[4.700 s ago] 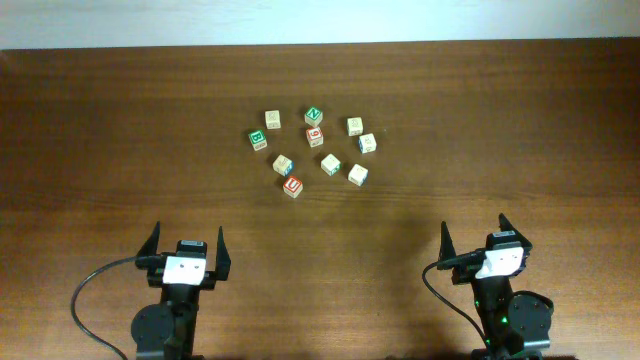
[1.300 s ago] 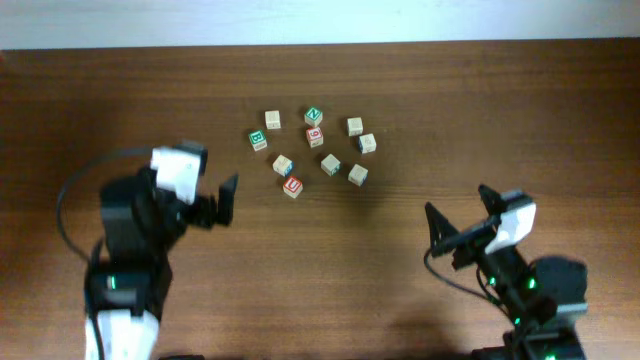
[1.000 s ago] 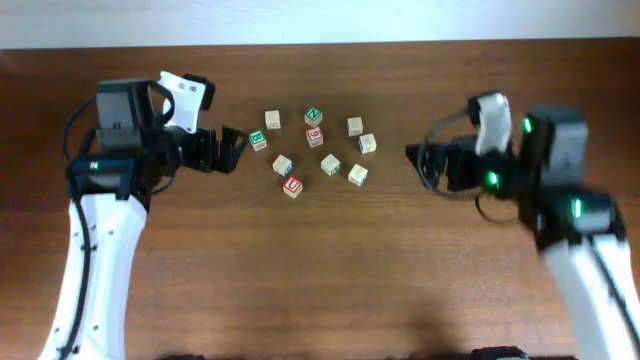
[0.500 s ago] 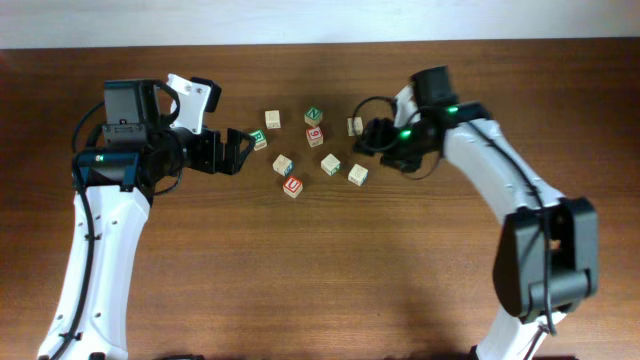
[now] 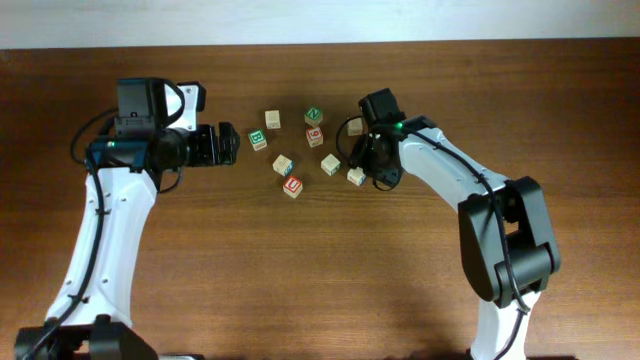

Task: Rotate 3 blocks

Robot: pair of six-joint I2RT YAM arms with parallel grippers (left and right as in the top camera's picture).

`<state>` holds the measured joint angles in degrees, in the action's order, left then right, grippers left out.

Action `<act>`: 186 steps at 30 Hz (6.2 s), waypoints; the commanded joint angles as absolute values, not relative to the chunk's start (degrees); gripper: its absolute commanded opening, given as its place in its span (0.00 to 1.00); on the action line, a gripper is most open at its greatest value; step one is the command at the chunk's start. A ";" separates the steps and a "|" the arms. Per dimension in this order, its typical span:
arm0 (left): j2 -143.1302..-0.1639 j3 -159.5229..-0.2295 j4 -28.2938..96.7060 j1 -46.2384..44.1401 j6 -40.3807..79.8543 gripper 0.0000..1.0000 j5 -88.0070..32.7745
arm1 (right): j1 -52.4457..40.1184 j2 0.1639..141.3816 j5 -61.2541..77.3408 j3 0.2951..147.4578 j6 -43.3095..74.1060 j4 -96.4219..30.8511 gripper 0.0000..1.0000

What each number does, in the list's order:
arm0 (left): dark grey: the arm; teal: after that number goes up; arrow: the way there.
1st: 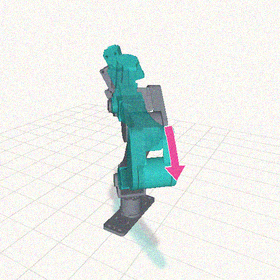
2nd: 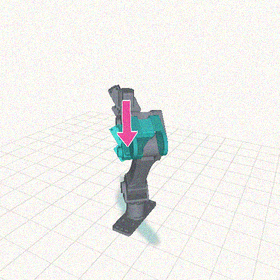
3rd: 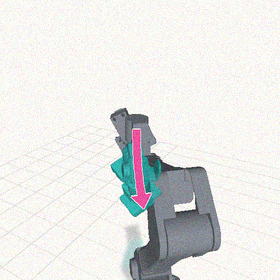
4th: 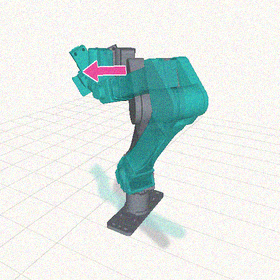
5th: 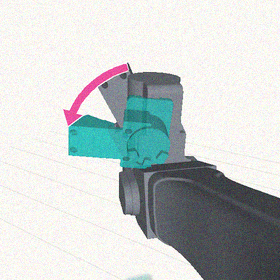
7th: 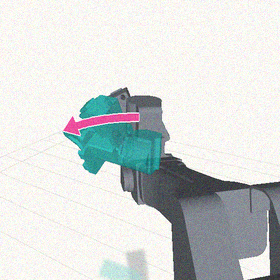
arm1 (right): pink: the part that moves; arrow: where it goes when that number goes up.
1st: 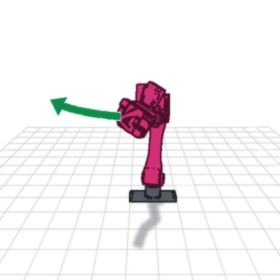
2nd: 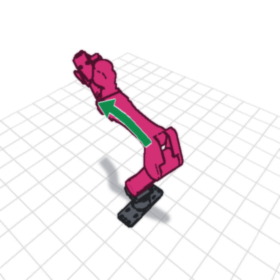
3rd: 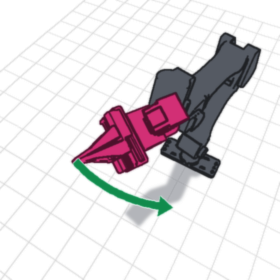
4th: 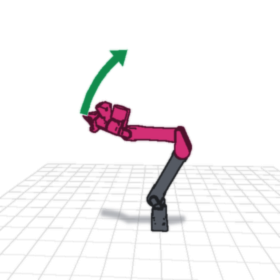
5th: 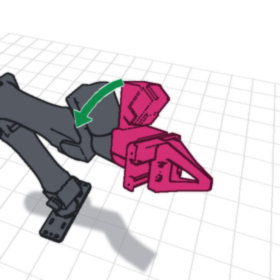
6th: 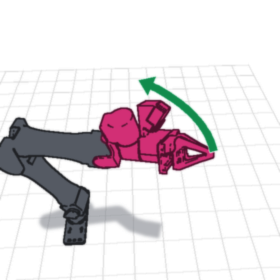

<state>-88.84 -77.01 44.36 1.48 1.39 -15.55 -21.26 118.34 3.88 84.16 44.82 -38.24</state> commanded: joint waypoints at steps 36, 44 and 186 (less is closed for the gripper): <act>-89.41 -78.04 44.82 1.50 1.98 0.99 -15.20 | -30.76 119.42 12.19 84.79 24.27 -61.60 0.34; -89.41 -78.04 44.18 1.50 1.96 0.99 -15.18 | -30.68 119.42 11.51 89.36 24.21 -60.62 0.42; -89.41 -80.68 42.72 8.80 6.20 0.99 -4.47 | -33.85 112.14 -1.43 97.84 30.33 -51.40 0.55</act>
<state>-89.06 -79.53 42.85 8.71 5.67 -4.45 -37.21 112.25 4.99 96.38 32.40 -53.23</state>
